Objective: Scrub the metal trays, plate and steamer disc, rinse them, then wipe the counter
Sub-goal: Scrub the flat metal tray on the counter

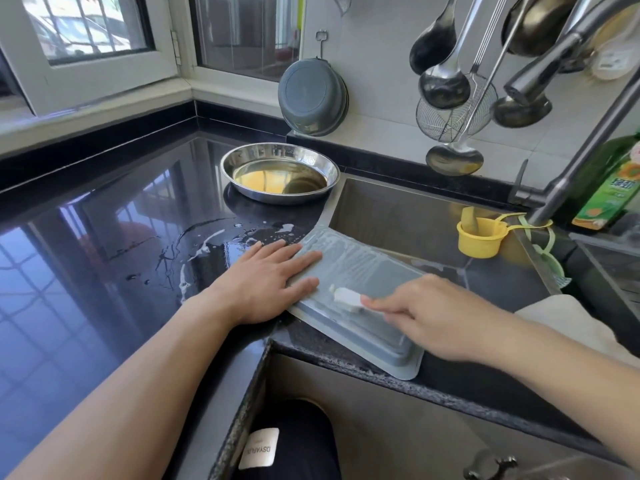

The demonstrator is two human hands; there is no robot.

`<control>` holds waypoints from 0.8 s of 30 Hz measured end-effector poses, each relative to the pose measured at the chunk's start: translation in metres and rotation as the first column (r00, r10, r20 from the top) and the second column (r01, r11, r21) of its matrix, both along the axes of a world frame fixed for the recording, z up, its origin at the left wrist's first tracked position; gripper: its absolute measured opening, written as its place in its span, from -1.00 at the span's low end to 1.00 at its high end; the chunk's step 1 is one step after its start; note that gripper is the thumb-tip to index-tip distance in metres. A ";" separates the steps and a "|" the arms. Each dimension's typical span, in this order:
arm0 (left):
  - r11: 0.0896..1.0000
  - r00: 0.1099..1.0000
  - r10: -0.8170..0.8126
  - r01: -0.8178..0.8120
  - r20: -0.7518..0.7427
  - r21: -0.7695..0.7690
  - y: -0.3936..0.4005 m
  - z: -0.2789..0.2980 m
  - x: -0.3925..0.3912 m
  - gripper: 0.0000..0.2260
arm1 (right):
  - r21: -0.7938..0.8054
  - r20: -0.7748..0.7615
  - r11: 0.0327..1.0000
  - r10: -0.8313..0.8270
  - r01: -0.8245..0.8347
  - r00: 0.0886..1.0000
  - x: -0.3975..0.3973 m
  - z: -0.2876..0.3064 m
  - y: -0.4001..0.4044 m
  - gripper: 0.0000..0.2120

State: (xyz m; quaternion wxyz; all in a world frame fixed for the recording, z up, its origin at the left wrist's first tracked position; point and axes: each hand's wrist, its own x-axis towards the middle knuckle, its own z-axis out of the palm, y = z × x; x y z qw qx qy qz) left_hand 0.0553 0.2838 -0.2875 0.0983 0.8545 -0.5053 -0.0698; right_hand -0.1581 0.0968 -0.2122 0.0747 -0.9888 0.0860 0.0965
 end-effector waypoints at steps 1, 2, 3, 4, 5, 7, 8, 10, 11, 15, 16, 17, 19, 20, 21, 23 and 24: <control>1.000 1.000 0.001 -0.001 -0.001 0.002 0.000 -0.001 0.000 -0.38 | -0.041 0.017 0.998 -0.046 0.047 0.999 0.004 0.001 -0.009 -0.60; 1.000 1.000 0.001 -0.001 0.001 0.002 0.000 -0.002 0.000 -0.35 | -0.067 0.033 0.993 -0.090 0.092 0.995 0.006 0.004 -0.013 -0.60; 1.000 1.000 0.000 0.000 0.005 -0.001 0.000 -0.003 -0.001 -0.32 | -0.081 0.041 0.991 -0.107 0.110 0.993 0.007 0.005 -0.014 -0.59; 1.000 1.000 -0.002 0.002 0.007 -0.003 0.000 -0.003 -0.001 -0.29 | -0.067 0.037 0.993 -0.099 0.101 0.994 0.005 0.005 -0.011 -0.60; 1.000 1.000 -0.002 0.002 0.009 -0.008 0.000 -0.003 -0.001 -0.28 | -0.026 0.027 0.997 -0.071 0.071 0.997 0.002 0.004 -0.004 -0.60; 1.000 1.000 0.004 -0.004 0.012 -0.022 0.000 -0.002 -0.001 -0.29 | 0.061 -0.016 0.998 0.015 -0.014 1.000 -0.006 0.001 0.015 -0.62; 1.000 1.000 0.009 -0.009 0.013 -0.026 0.000 -0.001 -0.001 -0.32 | 0.055 -0.011 0.998 0.030 -0.029 1.000 -0.006 -0.001 0.017 -0.62; 1.000 1.000 0.018 -0.017 0.014 -0.021 -0.001 -0.001 -0.002 -0.38 | -0.004 0.032 0.999 -0.043 0.043 0.999 0.000 0.002 0.006 -0.62; 1.000 1.000 0.022 -0.022 0.015 -0.019 -0.001 -0.001 -0.003 -0.39 | -0.027 0.049 0.997 -0.070 0.072 0.996 0.000 0.005 0.003 -0.61; 0.999 0.999 0.043 -0.043 0.004 -0.016 -0.002 0.001 -0.004 -0.45 | -0.069 0.025 0.997 0.038 -0.036 0.999 -0.015 0.006 0.026 -0.61; 0.998 0.999 0.054 -0.054 -0.002 -0.015 -0.002 0.001 -0.004 -0.45 | -0.101 0.035 0.992 0.079 -0.075 0.996 -0.018 0.004 0.035 -0.59; 0.998 0.998 0.067 -0.068 -0.006 -0.013 -0.003 0.001 -0.004 -0.46 | -0.141 0.072 0.985 0.107 -0.096 0.992 -0.020 0.001 0.042 -0.57; 0.995 0.995 0.099 -0.099 -0.006 -0.009 -0.005 0.002 -0.005 -0.46 | -0.232 0.138 0.970 0.106 -0.072 0.985 -0.019 -0.007 0.045 -0.53; 0.993 0.993 0.118 -0.118 0.000 -0.010 -0.006 0.002 -0.005 -0.46 | -0.275 0.150 0.961 0.089 -0.045 0.985 -0.019 -0.012 0.042 -0.50; 0.990 0.990 0.140 -0.140 0.009 -0.015 -0.007 0.002 -0.005 -0.46 | -0.311 0.155 0.950 0.077 -0.025 0.985 -0.020 -0.014 0.040 -0.47; 0.983 0.983 0.181 -0.181 0.022 -0.027 -0.008 0.001 -0.004 -0.47 | -0.354 0.143 0.935 0.056 -0.001 0.988 -0.026 -0.014 0.033 -0.42; 0.980 0.980 0.197 -0.196 0.021 -0.029 -0.008 0.001 -0.004 -0.47 | -0.371 0.130 0.928 0.046 0.006 0.990 -0.030 -0.012 0.030 -0.42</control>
